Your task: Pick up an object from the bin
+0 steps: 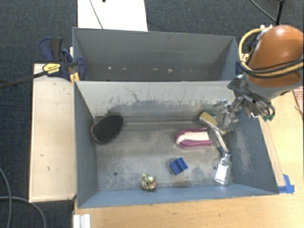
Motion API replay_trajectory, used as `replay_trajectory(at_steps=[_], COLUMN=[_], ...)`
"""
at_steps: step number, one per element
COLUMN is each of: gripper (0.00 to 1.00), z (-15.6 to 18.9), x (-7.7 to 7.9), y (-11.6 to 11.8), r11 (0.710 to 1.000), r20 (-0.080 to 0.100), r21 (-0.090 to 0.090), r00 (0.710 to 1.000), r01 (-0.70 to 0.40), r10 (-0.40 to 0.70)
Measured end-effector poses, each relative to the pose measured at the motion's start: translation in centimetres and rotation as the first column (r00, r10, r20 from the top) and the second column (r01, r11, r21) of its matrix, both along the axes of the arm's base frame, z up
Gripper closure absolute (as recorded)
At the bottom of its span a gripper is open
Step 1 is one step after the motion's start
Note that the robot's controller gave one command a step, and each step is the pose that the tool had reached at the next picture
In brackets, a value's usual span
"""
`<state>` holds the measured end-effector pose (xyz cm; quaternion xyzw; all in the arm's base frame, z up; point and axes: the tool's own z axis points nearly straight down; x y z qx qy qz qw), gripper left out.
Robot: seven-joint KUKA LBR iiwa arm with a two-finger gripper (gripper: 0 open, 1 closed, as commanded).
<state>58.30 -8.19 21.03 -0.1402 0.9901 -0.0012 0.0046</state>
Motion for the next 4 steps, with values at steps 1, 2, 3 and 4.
replay_trajectory(at_steps=[1, 2, 3, 4], gripper=[1.0, 0.0, 0.0, 0.0], z=[-3.8, -3.6, -12.5, -13.7], x=[0.4, 0.4, -3.3, -4.7], y=[-0.1, -0.1, 4.1, 4.9], r11=[0.997, 0.997, 1.0, 0.853], r20=[-0.009, -0.007, -0.015, -0.001], r21=[0.002, 0.002, 0.004, 0.008], r00=[0.997, 0.997, 1.0, 0.853], r01=[0.077, 0.079, -0.023, 0.521], r10=[-0.077, -0.079, 0.023, -0.521])
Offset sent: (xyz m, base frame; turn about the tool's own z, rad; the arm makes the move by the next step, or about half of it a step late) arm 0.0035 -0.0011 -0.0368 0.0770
